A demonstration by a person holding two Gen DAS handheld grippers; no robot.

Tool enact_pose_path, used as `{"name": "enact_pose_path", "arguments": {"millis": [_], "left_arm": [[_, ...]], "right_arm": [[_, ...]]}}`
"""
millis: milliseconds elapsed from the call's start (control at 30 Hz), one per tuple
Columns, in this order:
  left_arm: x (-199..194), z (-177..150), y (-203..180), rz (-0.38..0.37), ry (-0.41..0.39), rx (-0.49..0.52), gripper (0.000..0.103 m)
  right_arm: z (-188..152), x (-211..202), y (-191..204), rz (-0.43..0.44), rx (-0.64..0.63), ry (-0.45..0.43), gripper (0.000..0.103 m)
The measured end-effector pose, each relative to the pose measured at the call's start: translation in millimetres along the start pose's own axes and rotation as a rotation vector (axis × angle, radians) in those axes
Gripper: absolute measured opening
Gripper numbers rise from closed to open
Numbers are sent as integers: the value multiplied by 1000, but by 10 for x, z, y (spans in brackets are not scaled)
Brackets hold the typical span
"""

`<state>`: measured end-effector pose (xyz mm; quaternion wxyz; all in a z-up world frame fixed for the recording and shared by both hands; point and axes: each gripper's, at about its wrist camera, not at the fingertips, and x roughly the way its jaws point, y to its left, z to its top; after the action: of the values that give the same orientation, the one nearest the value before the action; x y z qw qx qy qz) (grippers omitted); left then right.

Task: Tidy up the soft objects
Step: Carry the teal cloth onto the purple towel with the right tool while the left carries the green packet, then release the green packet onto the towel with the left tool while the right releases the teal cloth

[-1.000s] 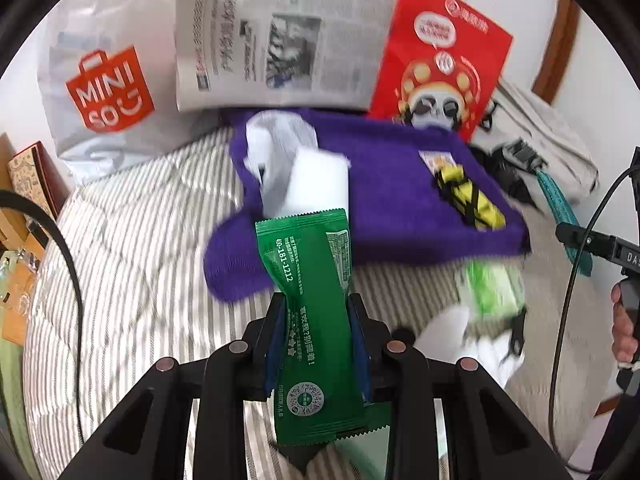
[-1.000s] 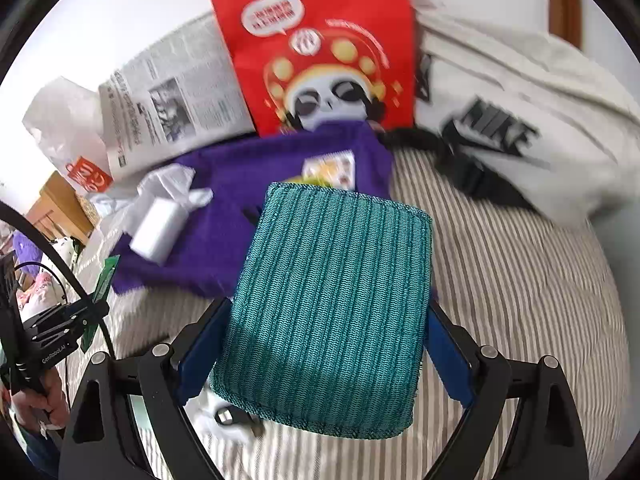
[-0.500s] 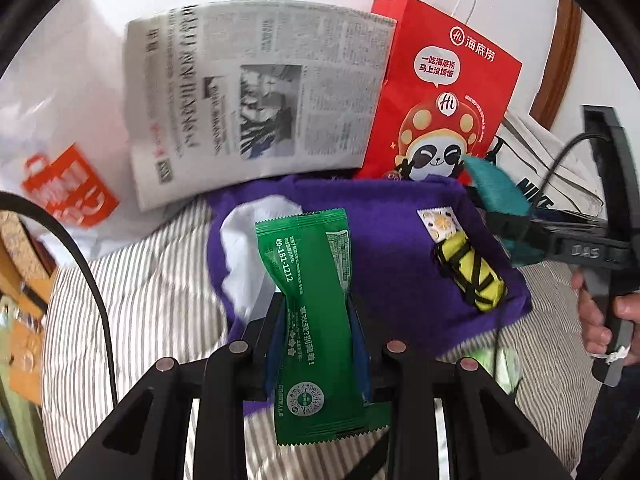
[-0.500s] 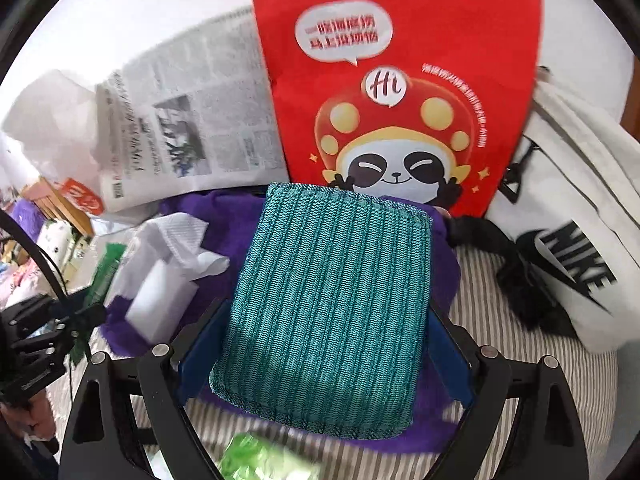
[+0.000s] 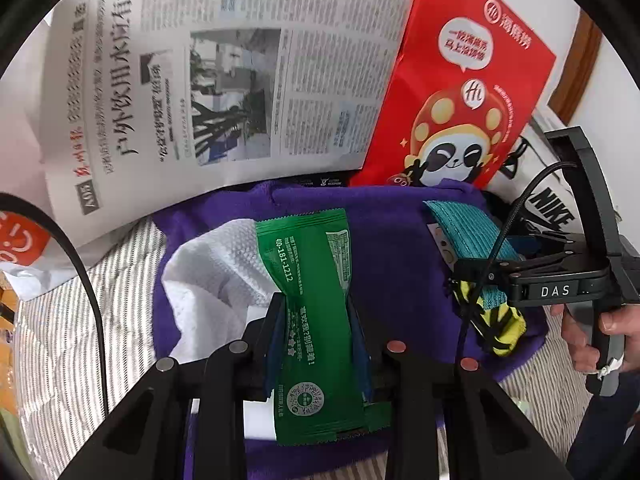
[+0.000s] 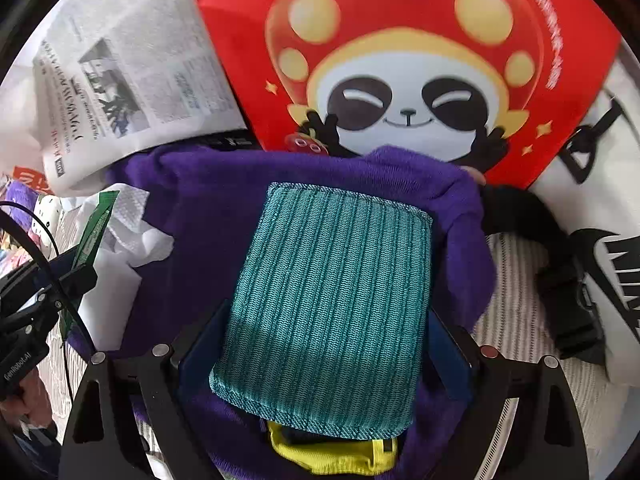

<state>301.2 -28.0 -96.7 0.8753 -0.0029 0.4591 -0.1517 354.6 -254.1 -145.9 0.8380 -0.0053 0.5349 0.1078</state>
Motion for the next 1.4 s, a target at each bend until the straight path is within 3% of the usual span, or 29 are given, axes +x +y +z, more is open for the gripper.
{"name": "enact_pose_path", "arguments": {"millis": [300,700,833,1200,1400], "left_arm": [[121,-71,-42,3,24,21,29],[203,-74,-40,17,23,20,29],[190,-75,-76,31,20,27,29],[190,53,-289,66,27,71,29],[399,181,-362,82,63,91,29]], "right_arm": [[43,143,-68,36,28,-8,91],[17,110,-56,-2,-30,-41,92],[-27,18,-19,-25,-63,-37,92],[0,-300,-194,45,-35,-68,95],[-20,-558,-269,76,-40,-114,95]]}}
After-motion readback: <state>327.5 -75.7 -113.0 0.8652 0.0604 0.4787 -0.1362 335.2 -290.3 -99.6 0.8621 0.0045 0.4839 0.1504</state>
